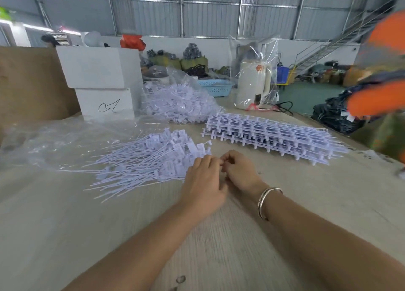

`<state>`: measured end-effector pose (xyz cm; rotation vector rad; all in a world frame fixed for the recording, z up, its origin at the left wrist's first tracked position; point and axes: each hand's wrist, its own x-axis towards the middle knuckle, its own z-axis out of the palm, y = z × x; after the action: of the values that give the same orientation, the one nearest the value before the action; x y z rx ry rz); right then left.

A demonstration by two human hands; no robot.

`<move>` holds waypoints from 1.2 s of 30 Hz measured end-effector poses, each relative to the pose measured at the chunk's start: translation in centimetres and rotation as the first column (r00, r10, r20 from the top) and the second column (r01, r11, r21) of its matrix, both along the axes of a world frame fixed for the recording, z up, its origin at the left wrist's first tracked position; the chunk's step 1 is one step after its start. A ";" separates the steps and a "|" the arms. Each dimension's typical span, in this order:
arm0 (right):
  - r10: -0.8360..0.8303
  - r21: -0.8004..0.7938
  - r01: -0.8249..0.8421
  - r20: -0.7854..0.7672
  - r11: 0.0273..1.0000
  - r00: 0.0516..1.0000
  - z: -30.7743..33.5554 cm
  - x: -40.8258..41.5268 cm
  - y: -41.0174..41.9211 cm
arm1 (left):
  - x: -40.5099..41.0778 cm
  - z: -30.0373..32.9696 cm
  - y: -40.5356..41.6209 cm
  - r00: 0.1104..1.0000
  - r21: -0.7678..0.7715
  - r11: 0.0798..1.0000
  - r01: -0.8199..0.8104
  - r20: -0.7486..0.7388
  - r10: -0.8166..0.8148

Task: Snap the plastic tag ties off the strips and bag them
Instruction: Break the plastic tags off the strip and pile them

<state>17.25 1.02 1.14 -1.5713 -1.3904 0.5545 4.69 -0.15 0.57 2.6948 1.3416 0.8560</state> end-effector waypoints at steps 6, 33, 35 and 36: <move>-0.170 0.147 0.092 0.717 0.985 0.677 1.5 4.2 3.4 | 2.1 -0.7 0.8 0.999 0.129 0.991 -0.020 -0.027 0.024; 0.019 -0.004 -0.024 0.780 1.000 0.625 4.5 8.8 7.4 | 11.0 4.7 9.2 0.311 -0.647 0.369 0.667 0.692 0.652; 0.073 -0.075 -0.028 0.725 0.997 0.685 5.2 9.1 7.3 | 11.5 4.8 9.1 0.284 -0.642 0.360 0.677 0.679 0.677; 0.060 -0.099 0.015 0.705 0.995 0.707 5.7 9.3 7.5 | 11.6 4.9 8.9 0.272 -0.640 0.359 0.679 0.674 0.687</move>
<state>26.57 8.51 6.82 -1.9577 -1.9726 -0.0094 16.27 8.72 5.44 0.6855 0.8641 0.9416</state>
